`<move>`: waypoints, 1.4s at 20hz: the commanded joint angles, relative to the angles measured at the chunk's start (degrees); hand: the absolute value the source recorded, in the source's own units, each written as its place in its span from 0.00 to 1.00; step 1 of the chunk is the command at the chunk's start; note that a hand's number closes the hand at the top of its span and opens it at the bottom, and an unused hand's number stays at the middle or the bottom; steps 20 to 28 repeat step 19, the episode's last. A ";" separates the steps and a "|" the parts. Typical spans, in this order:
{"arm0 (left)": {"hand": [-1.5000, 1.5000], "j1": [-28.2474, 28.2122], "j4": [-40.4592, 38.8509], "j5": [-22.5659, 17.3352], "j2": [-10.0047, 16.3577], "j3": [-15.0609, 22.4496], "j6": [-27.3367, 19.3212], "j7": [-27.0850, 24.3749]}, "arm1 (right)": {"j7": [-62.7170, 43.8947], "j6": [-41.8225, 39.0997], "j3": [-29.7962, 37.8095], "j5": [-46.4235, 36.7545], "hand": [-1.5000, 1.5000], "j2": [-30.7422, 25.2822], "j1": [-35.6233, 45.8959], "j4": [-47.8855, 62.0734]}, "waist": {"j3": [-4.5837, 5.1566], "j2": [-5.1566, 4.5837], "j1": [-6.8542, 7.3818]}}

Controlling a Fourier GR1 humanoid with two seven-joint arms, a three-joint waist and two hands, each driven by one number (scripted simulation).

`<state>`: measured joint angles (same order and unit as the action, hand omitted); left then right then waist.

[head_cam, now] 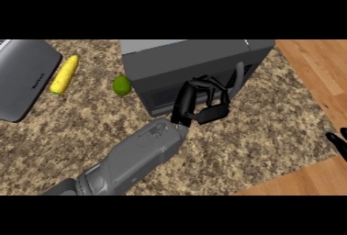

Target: Pick up the milk, place it into the microwave and close the microwave

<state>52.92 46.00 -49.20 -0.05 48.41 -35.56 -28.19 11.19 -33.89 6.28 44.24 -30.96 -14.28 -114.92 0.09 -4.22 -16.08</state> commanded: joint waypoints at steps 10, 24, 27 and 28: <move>1.00 3.08 -6.58 -3.73 0.05 -3.52 -1.37 -3.99 | -1.28 -1.27 -0.54 2.58 0.00 -1.60 0.05 -2.12 | 0.06 -1.19 -1.21; 1.00 3.94 -6.87 -5.77 0.05 -3.03 -1.86 -5.75 | -2.42 -0.53 -0.78 3.78 0.00 -2.36 0.90 -2.98 | 0.10 -1.49 -1.02; 1.00 3.94 -6.87 -5.77 0.05 -3.03 -1.86 -5.75 | -2.42 -0.53 -0.78 3.78 0.00 -2.36 0.90 -2.98 | 0.10 -1.49 -1.02; 1.00 3.94 -6.87 -5.77 0.05 -3.03 -1.86 -5.75 | -2.42 -0.53 -0.78 3.78 0.00 -2.36 0.90 -2.98 | 0.10 -1.49 -1.02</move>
